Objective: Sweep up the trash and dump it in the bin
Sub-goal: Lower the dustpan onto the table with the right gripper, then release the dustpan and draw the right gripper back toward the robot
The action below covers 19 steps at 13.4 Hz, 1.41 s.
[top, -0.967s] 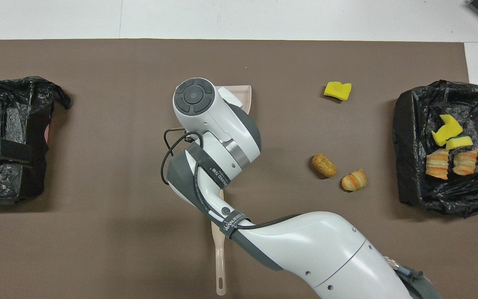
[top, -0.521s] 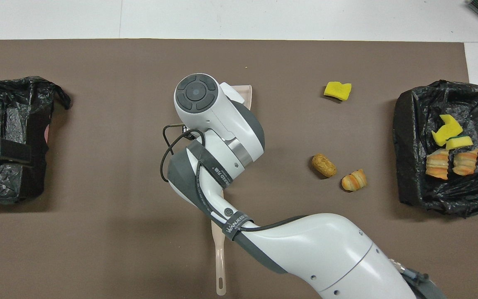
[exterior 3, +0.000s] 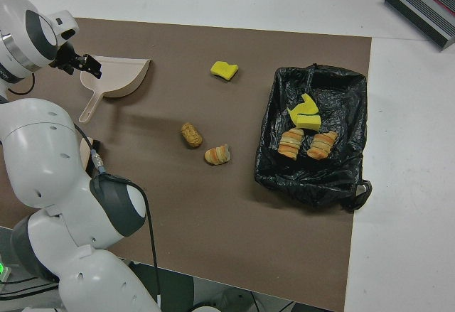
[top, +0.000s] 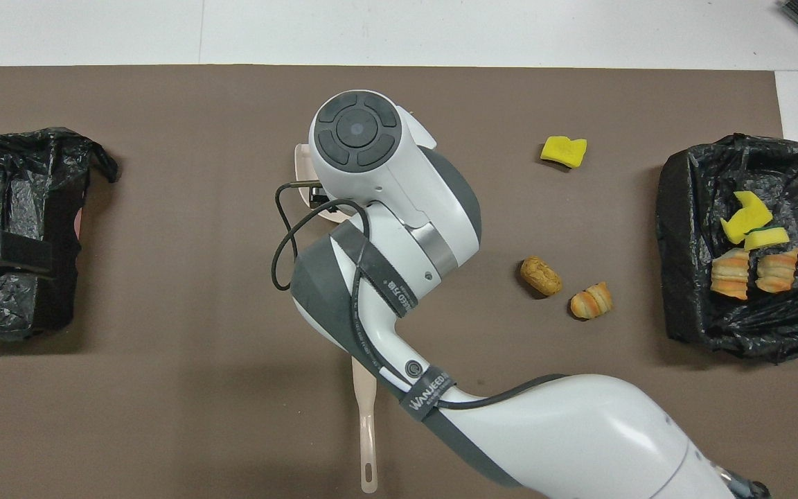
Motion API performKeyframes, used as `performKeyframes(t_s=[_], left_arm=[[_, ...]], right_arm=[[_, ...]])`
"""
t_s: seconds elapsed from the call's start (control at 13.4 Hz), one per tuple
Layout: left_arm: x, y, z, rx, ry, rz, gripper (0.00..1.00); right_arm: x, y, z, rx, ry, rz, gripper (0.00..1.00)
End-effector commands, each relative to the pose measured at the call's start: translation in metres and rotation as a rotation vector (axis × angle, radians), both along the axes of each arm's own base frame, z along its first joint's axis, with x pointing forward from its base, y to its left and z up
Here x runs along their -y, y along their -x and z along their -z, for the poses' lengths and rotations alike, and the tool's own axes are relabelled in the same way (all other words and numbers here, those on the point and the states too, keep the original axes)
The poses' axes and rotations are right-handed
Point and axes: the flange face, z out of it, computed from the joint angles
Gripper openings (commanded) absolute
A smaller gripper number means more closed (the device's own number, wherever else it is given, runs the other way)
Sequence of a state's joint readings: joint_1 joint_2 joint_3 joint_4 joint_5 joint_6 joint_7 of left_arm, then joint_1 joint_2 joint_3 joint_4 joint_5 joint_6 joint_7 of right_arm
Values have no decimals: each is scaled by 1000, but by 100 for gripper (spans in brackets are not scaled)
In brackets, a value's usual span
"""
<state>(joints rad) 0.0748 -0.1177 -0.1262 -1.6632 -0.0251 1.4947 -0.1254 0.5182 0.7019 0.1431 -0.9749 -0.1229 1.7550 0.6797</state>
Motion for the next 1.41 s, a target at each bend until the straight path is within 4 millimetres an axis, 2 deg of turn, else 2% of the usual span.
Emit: performKeyframes(t_s=[0.0,0.15,0.22,0.3,0.45,0.6,0.74,0.89,1.04,1.34], left_arm=[[-4,0,-4,-3,-5,-10,100],[-4,0,-4,-3,-5,-9,100],[-3,-1,-3,-4,-5,-7,100],[-4,0,-4,-3,-5,-9,100],[-4,0,-4,-3,-5,-9,100],[-4,0,-4,-3,-5,-9,100],[-4,-1,-3,-4,-4,-9,100],[-4,0,-4,-3,-5,-10,100],[-4,0,-4,-3,-5,-9,100],[-4,-1,-4,-3,-4,-7,100]], right_arm=[[35,7,-35,-44,-14,45,100],[46,17,-58,-104,-54,64,100],[48,23,-62,-131,-37,61,100],[48,31,-60,-163,-18,61,100],[36,62,-54,-185,7,45,100],[36,103,-27,-144,3,28,100],[42,152,4,-104,-2,14,100],[47,187,18,-125,6,-5,100],[34,212,33,-154,29,-26,100],[16,248,67,-171,53,-15,100]])
